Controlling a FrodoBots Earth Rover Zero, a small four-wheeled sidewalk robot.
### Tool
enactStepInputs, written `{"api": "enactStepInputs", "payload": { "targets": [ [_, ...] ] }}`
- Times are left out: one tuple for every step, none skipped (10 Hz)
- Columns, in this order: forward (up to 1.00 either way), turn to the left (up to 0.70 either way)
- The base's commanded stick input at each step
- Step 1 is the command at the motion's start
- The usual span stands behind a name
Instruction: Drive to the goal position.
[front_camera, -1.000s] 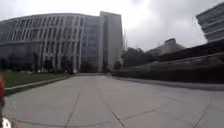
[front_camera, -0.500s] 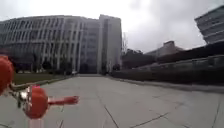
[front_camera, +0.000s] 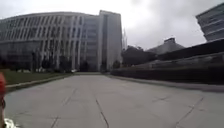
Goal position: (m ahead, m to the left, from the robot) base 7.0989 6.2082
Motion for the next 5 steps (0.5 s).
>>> {"api": "enactStepInputs", "payload": {
  "targets": [
    [0.70,0.13],
    [0.70,0.20],
    [0.70,0.26],
    [0.70,0.32],
    [0.70,0.35]
  ]
}}
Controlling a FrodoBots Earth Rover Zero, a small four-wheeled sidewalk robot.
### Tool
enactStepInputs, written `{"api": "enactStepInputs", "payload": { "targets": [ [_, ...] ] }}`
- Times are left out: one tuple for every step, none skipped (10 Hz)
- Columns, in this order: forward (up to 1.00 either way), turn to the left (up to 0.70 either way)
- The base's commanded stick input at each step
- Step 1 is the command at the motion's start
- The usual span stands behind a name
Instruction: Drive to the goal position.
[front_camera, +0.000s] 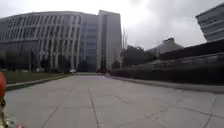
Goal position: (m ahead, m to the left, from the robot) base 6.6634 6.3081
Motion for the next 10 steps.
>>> {"api": "enactStepInputs", "payload": {
  "targets": [
    [0.70,0.35],
    [0.70,0.35],
    [0.70,0.35],
    [0.70,0.35],
    [0.70,0.35],
    [0.70,0.35],
    [0.70,0.35],
    [0.70,0.35],
    [0.70,0.35],
    [0.70,0.35]
  ]
}}
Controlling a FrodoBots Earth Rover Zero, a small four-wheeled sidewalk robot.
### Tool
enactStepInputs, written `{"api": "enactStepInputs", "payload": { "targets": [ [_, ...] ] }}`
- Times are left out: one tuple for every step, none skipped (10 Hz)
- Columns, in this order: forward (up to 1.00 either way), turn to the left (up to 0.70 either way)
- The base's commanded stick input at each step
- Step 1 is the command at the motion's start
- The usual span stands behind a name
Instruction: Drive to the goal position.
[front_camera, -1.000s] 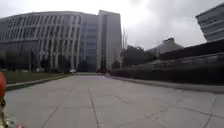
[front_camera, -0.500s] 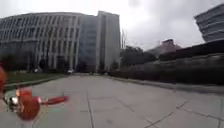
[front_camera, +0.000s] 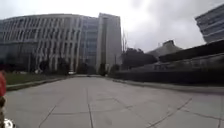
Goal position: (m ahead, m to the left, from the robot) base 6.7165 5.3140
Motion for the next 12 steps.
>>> {"api": "enactStepInputs", "payload": {
  "targets": [
    [0.70,0.35],
    [0.70,0.35],
    [0.70,0.35],
    [0.70,0.35],
    [0.70,0.35],
    [0.70,0.35],
    [0.70,0.35],
    [0.70,0.35],
    [0.70,0.35],
    [0.70,0.31],
    [0.70,0.25],
    [0.70,0.19]
  ]
}}
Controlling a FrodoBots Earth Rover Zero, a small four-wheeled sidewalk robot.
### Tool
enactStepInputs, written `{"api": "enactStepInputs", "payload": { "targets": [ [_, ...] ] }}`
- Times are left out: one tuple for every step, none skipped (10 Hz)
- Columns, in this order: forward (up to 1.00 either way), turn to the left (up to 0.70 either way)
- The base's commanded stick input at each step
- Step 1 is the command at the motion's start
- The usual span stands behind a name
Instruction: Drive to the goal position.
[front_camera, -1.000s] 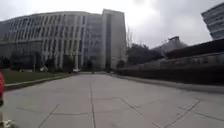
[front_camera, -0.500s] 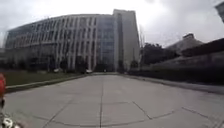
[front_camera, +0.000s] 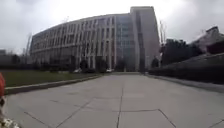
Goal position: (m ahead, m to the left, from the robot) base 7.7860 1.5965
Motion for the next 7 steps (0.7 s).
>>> {"api": "enactStepInputs", "payload": {
  "targets": [
    [0.70,0.12],
    [0.70,0.06],
    [0.70,0.00],
    [0.70,0.00],
    [0.70,0.00],
    [0.70,0.00],
    [0.70,0.00]
  ]
}}
